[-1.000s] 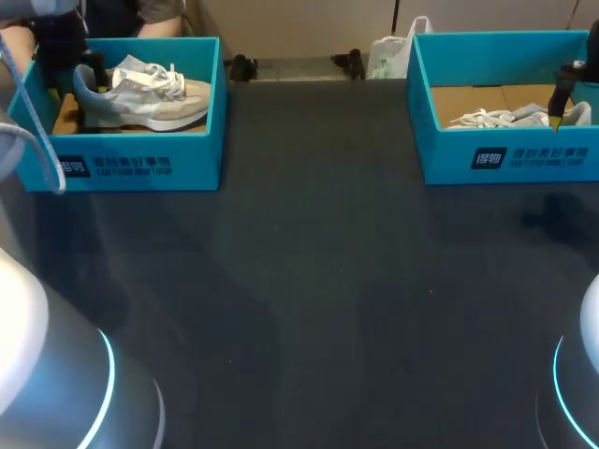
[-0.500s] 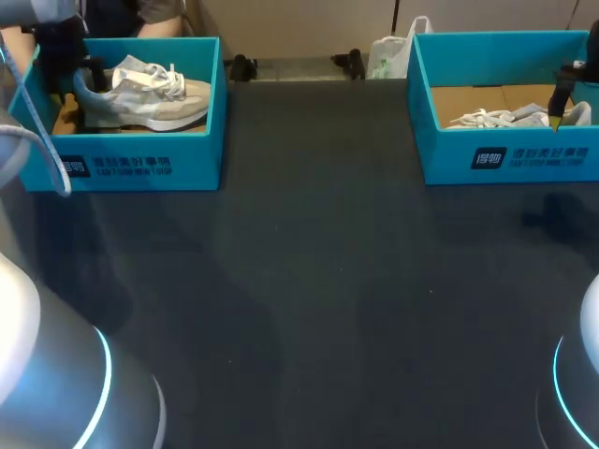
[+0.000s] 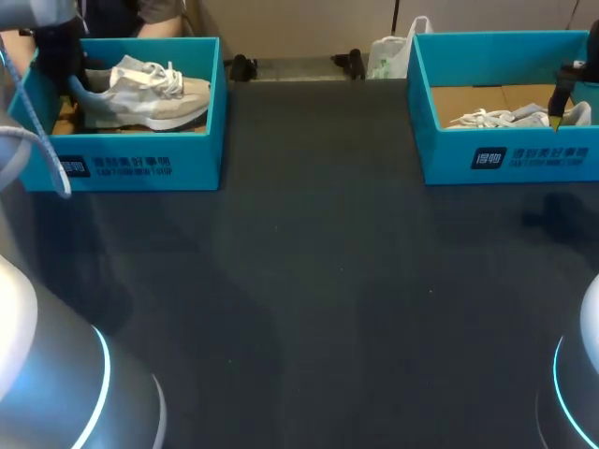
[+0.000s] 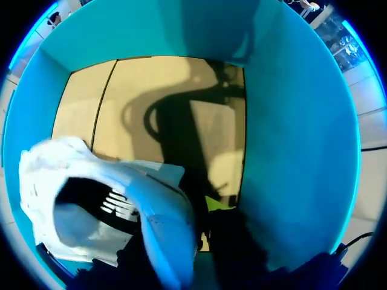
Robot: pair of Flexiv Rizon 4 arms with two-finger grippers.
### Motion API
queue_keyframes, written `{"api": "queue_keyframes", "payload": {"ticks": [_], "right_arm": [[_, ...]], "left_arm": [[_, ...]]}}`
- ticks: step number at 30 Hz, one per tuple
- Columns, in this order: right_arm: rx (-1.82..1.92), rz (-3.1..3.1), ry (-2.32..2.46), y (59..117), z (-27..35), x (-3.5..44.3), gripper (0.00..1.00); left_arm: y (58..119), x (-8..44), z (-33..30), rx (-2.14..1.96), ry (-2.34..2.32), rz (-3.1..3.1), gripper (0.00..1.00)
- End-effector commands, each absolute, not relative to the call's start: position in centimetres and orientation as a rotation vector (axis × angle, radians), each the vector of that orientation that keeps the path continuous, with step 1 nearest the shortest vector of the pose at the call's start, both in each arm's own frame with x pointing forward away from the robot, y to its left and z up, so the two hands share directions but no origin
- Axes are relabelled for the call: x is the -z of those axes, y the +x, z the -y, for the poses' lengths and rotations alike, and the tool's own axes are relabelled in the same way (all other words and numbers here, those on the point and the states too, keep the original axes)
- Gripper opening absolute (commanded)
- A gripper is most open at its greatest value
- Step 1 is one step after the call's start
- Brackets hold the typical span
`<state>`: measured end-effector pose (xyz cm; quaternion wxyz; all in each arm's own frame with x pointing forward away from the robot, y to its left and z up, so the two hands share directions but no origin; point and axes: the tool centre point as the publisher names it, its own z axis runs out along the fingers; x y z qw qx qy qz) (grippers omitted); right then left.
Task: Take the shoe out of the shoebox, open the shoe tongue, remove and reinsert the insole, then place the shoe into the shoebox
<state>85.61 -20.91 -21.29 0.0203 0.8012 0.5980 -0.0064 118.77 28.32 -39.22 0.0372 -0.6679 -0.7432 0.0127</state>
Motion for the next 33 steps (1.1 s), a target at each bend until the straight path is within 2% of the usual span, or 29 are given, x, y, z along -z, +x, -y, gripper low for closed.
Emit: {"api": "queue_keyframes", "payload": {"ticks": [1,15,33], "right_arm": [[0.018,-1.852,2.485,85.5,20.9,21.3,1.00],[0.018,-1.852,2.485,85.5,20.9,21.3,1.00],[0.018,-1.852,2.485,85.5,20.9,21.3,1.00]], "left_arm": [[119.8,39.4,-28.8,-0.113,-2.025,2.257,0.00],[119.6,35.9,-28.8,-0.130,-1.916,2.343,0.00],[113.6,23.3,-28.0,0.013,-1.976,2.440,0.00]]}}
